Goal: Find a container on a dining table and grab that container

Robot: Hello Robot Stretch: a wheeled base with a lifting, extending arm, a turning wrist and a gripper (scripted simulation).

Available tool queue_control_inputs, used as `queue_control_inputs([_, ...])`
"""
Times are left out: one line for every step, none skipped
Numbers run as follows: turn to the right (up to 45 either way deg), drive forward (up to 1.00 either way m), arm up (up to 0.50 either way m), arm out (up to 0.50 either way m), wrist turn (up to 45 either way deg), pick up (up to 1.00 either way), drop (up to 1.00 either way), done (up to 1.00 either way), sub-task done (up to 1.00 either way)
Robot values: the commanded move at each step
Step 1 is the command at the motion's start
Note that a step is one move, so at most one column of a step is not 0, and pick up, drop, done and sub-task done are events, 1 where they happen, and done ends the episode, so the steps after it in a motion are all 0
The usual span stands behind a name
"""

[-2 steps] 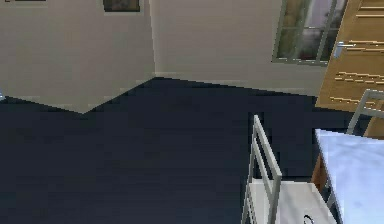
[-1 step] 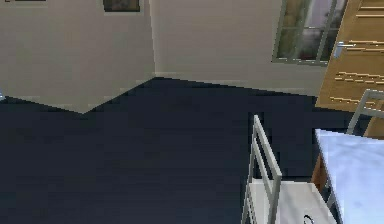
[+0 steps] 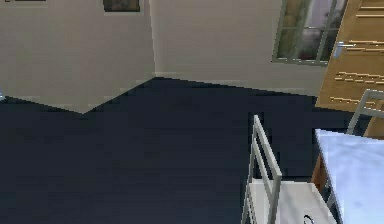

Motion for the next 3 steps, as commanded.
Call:
queue_control_inputs([0.0, 0.0, 0.0, 0.0, 0.0, 1.0, 0.0, 0.0, 0.0])
queue_control_inputs([0.0, 0.0, 0.1, 0.0, 0.0, 0.0, 0.0, 0.0, 0.0])
queue_control_inputs([0.0, 0.0, 0.0, 0.0, 0.0, 0.0, 0.0, 1.0, 0.0])
